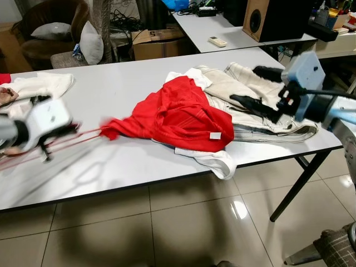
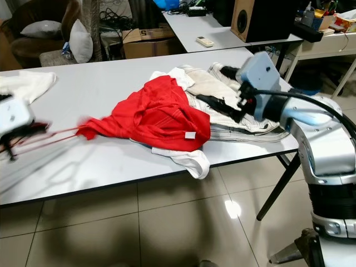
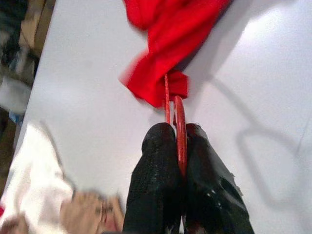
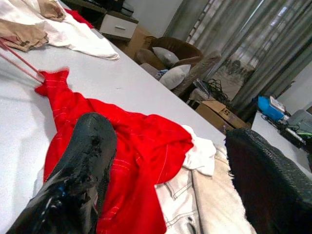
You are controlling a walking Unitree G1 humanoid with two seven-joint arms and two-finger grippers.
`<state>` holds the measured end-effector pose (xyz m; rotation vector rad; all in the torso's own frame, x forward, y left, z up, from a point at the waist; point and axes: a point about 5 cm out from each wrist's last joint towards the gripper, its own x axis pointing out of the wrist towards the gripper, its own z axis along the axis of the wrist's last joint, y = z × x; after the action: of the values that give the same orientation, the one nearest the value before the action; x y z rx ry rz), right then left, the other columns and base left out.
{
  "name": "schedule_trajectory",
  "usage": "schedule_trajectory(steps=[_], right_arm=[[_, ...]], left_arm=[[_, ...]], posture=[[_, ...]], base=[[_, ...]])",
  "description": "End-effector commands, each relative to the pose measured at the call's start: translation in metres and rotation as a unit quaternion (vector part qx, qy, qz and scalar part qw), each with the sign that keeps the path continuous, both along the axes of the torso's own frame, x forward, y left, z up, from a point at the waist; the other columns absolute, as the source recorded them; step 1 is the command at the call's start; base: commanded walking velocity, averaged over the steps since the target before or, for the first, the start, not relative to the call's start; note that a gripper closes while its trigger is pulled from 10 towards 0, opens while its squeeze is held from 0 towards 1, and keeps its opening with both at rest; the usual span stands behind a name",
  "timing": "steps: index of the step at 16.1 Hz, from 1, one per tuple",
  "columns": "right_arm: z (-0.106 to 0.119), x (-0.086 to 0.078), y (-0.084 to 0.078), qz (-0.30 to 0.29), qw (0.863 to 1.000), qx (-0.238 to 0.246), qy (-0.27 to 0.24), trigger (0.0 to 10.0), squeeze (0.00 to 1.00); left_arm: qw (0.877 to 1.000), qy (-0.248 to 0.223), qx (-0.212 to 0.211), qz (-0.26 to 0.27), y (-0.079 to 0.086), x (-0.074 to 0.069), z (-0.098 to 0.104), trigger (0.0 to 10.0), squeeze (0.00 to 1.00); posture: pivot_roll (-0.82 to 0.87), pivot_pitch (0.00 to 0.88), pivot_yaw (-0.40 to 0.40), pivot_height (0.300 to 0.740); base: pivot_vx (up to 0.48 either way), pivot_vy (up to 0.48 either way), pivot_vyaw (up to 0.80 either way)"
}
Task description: Hang hanger
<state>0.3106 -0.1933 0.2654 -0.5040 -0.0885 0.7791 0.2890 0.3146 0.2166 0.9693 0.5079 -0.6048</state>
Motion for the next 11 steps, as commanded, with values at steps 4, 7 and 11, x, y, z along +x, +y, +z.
schedule_trajectory(steps=[4,7,11], right_arm=[[0.008,0.007,0.001,-0.009,1.000,0.002,-0.019,10.0,0.00],[0.012,0.010,0.005,-0.014,0.999,0.020,-0.035,10.0,0.00],[0.042,-0.001,0.017,0.067,0.989,0.104,-0.080,10.0,0.00]], left_arm=[[0.973,-0.126,0.172,0.085,0.043,0.004,0.044,10.0,0.00],[0.966,-0.244,0.065,0.060,0.017,0.022,0.057,10.0,0.00],[0.944,-0.251,-0.205,-0.060,-0.056,0.039,0.059,10.0,0.00]], posture=[[-0.05,0.000,0.050,0.740],[-0.05,0.000,0.053,0.740],[-0.06,0.000,0.058,0.740]], base=[[0.000,0.000,0.00],[0.000,0.000,0.00],[0.000,0.000,0.00]])
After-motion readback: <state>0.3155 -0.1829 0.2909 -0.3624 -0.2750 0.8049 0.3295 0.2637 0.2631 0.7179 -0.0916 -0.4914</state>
